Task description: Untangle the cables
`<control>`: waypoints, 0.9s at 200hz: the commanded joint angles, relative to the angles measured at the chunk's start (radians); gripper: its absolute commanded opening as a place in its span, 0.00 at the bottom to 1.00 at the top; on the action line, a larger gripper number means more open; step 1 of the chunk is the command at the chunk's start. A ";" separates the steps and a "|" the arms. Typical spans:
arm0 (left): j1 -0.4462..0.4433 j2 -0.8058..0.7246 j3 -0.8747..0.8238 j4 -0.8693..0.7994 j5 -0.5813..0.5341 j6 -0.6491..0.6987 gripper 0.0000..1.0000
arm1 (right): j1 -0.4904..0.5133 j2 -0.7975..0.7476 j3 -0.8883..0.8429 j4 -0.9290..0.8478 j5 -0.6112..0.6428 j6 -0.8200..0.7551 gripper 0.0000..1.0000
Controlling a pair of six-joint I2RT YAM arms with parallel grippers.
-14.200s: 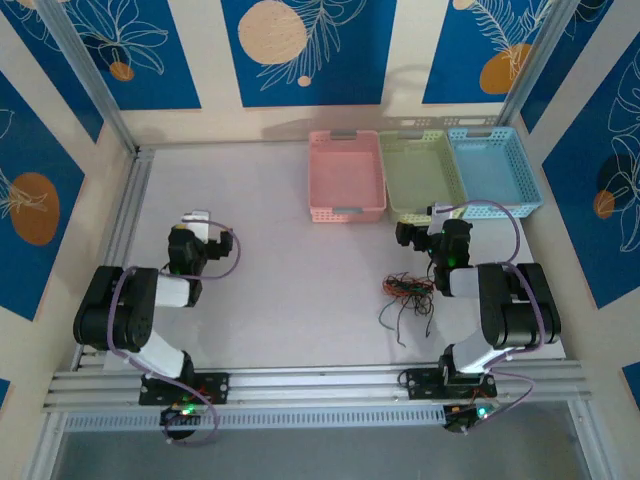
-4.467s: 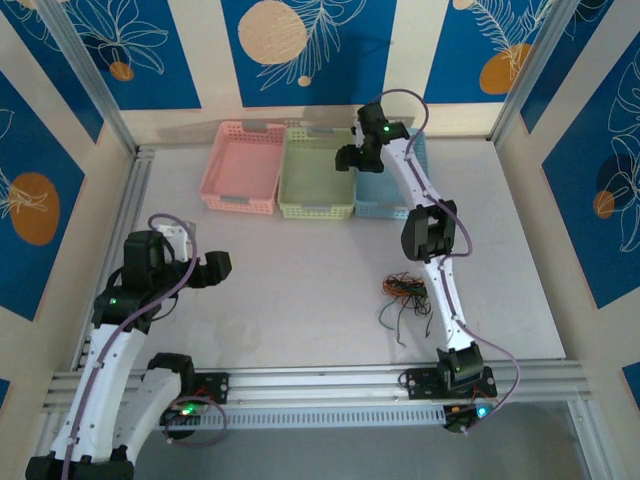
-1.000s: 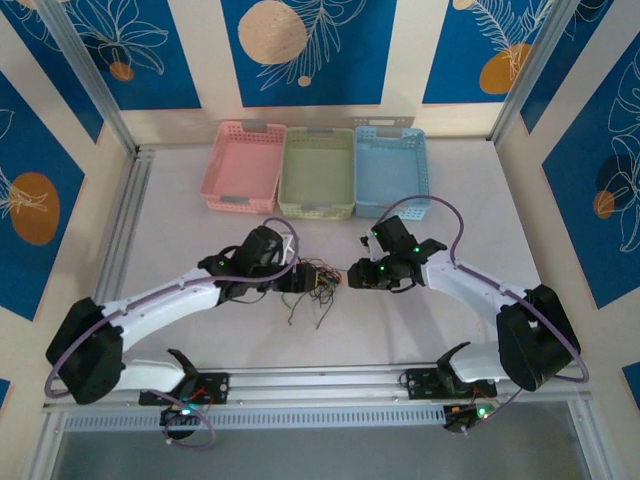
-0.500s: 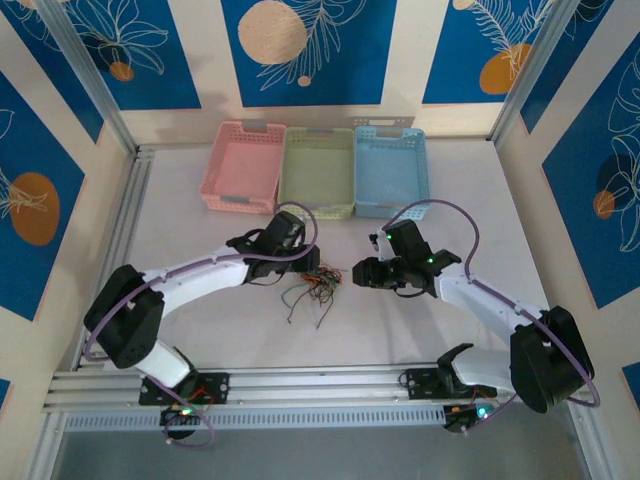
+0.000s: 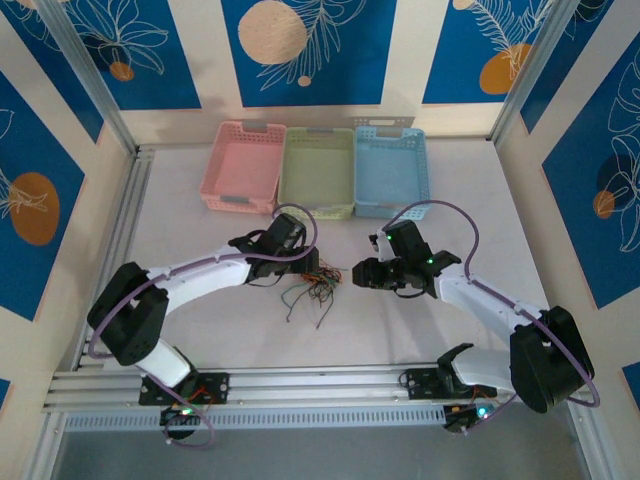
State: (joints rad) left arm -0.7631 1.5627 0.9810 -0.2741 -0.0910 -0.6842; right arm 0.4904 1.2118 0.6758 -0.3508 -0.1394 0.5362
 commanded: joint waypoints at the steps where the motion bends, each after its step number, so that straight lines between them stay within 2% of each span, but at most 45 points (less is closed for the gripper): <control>1: 0.007 -0.006 0.002 -0.020 -0.018 -0.012 0.63 | -0.005 -0.010 -0.008 0.013 -0.029 0.010 0.38; 21: 0.006 0.030 0.022 -0.013 0.014 -0.017 0.58 | -0.006 -0.008 -0.007 0.013 -0.029 0.010 0.38; 51: 0.006 0.050 0.033 0.001 -0.001 -0.021 0.49 | -0.005 -0.011 -0.009 0.012 -0.028 0.011 0.38; 108: 0.007 0.058 0.052 0.012 -0.001 -0.010 0.27 | -0.005 -0.011 -0.010 0.013 -0.030 0.011 0.38; 128: 0.006 0.015 0.031 0.034 -0.003 0.006 0.08 | -0.005 -0.018 -0.013 0.015 -0.031 0.010 0.38; 141: 0.007 -0.026 0.004 0.069 0.014 0.023 0.01 | -0.004 -0.022 -0.015 0.016 -0.031 0.010 0.38; 180: 0.005 -0.166 -0.056 0.165 0.139 0.140 0.00 | -0.007 -0.077 -0.034 0.027 -0.038 0.005 0.37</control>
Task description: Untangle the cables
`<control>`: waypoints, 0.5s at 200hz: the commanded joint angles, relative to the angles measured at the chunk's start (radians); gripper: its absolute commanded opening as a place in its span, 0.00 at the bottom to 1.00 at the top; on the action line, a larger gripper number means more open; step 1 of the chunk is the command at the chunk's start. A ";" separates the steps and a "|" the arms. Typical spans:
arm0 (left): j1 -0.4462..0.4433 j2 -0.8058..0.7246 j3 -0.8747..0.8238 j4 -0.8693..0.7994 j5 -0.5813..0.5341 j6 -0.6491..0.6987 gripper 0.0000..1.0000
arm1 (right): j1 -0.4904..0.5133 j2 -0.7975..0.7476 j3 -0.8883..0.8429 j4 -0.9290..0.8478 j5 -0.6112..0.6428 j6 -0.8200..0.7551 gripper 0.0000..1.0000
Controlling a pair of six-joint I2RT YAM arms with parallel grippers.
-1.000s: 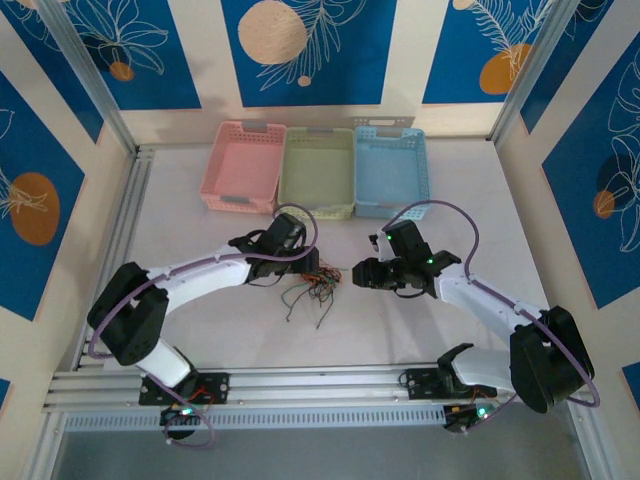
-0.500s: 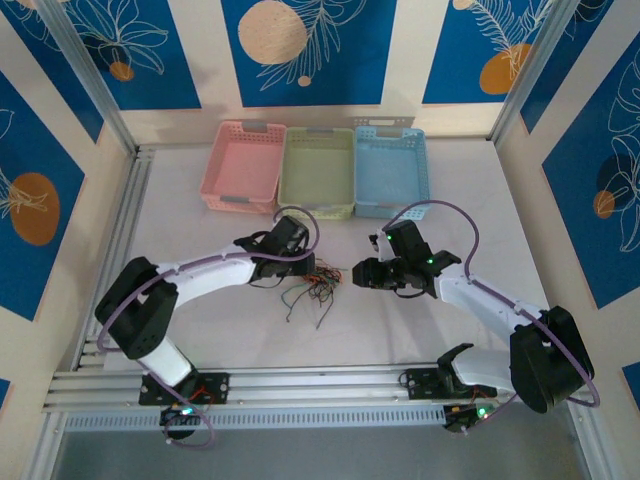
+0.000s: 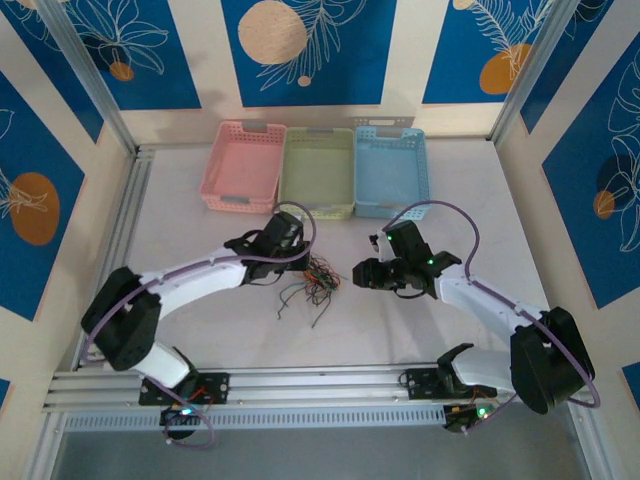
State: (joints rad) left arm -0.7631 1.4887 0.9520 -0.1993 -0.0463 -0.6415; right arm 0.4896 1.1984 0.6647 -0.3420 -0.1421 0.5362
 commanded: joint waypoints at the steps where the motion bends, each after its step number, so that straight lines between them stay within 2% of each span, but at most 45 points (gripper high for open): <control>1: 0.005 -0.095 -0.027 0.092 0.099 0.101 0.00 | -0.005 -0.066 -0.022 0.018 -0.036 0.003 0.37; 37: 0.008 -0.231 -0.040 0.109 0.257 0.255 0.00 | -0.005 -0.220 -0.053 0.075 -0.062 0.015 0.37; 51: 0.008 -0.269 -0.009 0.051 0.277 0.319 0.00 | -0.005 -0.285 -0.067 0.120 -0.083 0.016 0.37; 71: 0.010 -0.294 0.051 -0.059 0.309 0.397 0.00 | 0.005 -0.352 -0.079 0.209 -0.177 -0.006 0.36; 100: 0.011 -0.321 0.112 -0.158 0.397 0.457 0.00 | 0.040 -0.362 -0.028 0.221 -0.222 -0.066 0.31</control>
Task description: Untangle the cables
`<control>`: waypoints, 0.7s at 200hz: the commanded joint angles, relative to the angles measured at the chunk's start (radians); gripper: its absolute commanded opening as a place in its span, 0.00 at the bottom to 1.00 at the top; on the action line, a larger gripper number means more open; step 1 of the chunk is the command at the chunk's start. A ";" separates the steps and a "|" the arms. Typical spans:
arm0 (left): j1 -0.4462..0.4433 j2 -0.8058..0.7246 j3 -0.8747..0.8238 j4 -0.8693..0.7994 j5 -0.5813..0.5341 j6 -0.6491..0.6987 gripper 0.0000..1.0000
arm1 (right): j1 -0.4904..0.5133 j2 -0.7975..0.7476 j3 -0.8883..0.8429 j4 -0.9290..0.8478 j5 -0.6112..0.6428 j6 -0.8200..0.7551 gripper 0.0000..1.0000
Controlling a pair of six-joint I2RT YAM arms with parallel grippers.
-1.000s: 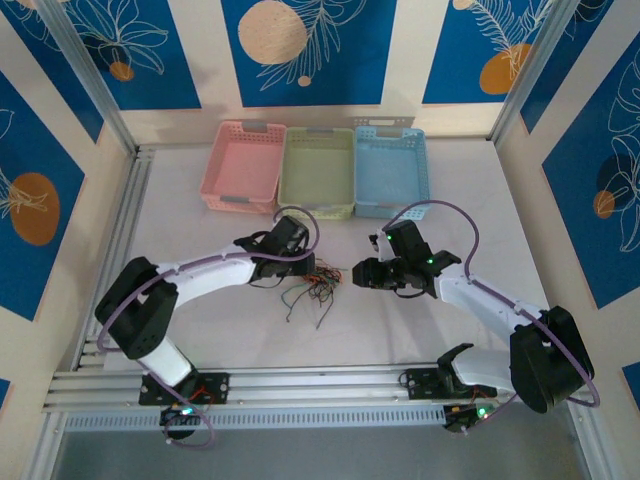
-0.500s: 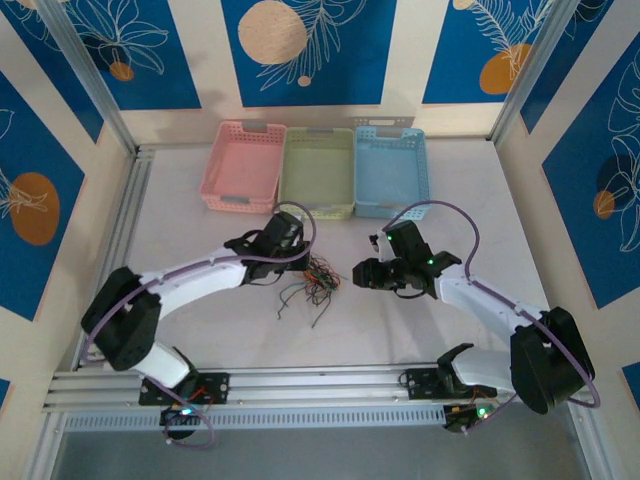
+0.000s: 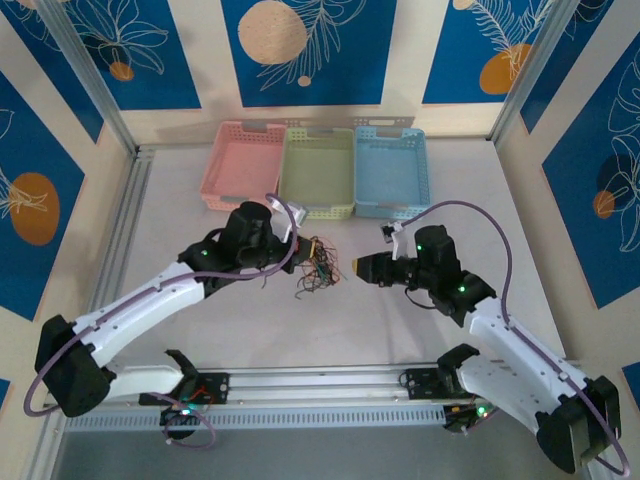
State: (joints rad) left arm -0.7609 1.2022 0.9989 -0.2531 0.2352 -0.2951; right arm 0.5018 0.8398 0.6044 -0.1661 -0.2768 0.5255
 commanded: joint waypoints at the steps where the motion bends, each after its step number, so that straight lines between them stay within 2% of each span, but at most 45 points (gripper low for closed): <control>1: 0.008 -0.036 0.065 -0.106 0.119 0.111 0.00 | 0.029 -0.001 0.036 0.042 -0.088 -0.058 0.30; 24: 0.010 -0.061 0.094 -0.163 0.176 0.148 0.00 | 0.037 0.028 0.106 -0.013 -0.123 -0.087 0.27; 45: 0.009 -0.052 0.145 -0.254 0.188 0.178 0.00 | 0.042 0.042 0.129 -0.013 -0.167 -0.079 0.32; 86: 0.009 -0.081 0.153 -0.275 0.221 0.198 0.00 | 0.078 0.095 0.165 -0.008 -0.222 -0.076 0.36; 113: 0.008 -0.092 0.156 -0.285 0.229 0.210 0.00 | 0.102 0.132 0.187 -0.020 -0.212 -0.088 0.42; 140: 0.009 -0.096 0.154 -0.291 0.241 0.211 0.00 | 0.104 0.146 0.198 -0.042 -0.178 -0.098 0.43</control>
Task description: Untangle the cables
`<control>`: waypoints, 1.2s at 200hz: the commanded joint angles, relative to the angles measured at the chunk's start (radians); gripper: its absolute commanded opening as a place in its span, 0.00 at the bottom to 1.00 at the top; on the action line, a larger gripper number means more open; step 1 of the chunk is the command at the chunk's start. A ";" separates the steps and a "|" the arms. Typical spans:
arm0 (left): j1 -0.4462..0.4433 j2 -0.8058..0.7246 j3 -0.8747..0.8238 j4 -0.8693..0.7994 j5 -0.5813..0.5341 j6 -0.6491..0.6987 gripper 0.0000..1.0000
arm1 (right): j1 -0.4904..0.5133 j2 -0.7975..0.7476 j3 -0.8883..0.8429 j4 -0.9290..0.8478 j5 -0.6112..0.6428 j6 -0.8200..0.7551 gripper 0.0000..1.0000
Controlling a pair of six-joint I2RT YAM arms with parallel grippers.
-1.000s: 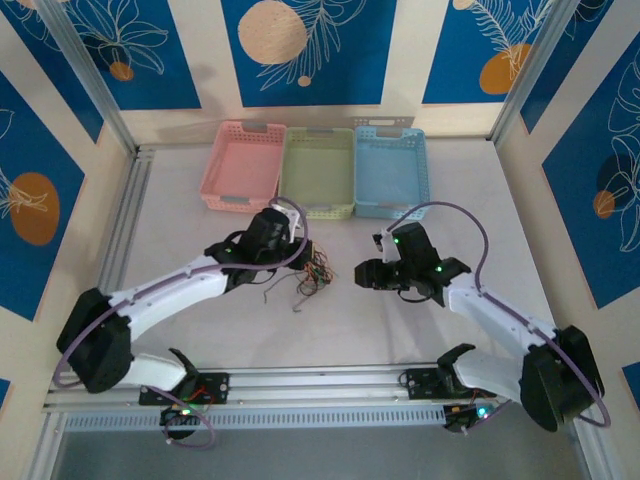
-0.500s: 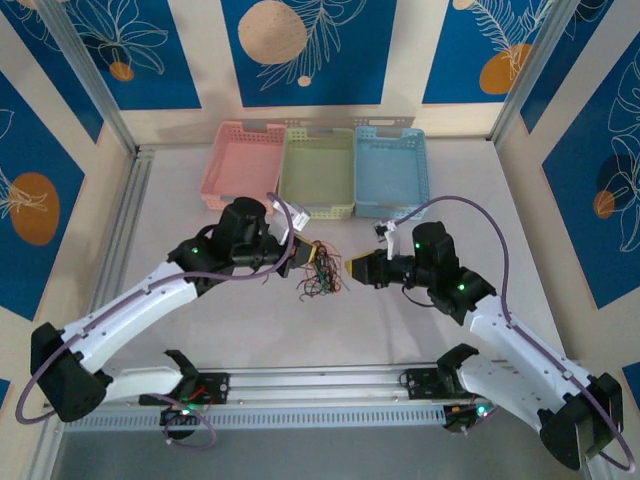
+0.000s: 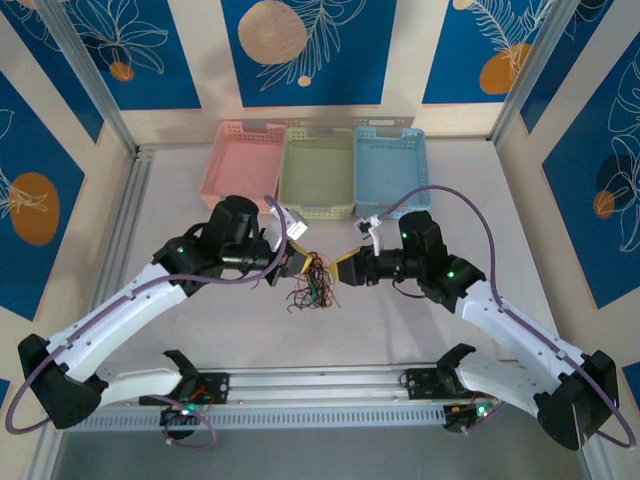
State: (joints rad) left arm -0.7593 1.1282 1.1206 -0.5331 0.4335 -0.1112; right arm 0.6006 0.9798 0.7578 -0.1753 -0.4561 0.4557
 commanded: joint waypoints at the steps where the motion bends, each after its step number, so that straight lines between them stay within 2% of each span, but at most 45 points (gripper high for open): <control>1: 0.007 -0.024 0.032 -0.011 0.043 0.026 0.00 | 0.005 0.006 0.044 -0.034 0.003 -0.030 0.43; 97: 0.007 -0.045 0.033 0.001 0.064 0.015 0.00 | 0.041 0.073 0.046 -0.036 -0.003 -0.044 0.44; 152: 0.008 -0.047 0.030 0.001 0.063 0.010 0.00 | 0.042 0.068 0.049 -0.031 0.000 -0.049 0.26; 193: 0.008 -0.056 0.023 -0.001 0.052 0.007 0.00 | 0.044 0.055 0.054 -0.039 0.022 -0.045 0.00; 240: 0.008 -0.073 0.020 -0.011 0.002 -0.006 0.00 | 0.041 0.016 0.054 -0.057 0.111 -0.038 0.00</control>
State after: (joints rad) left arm -0.7593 1.0824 1.1210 -0.5419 0.4622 -0.1055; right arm 0.6361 1.0298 0.7841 -0.2050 -0.4026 0.4183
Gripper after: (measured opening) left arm 0.065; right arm 0.052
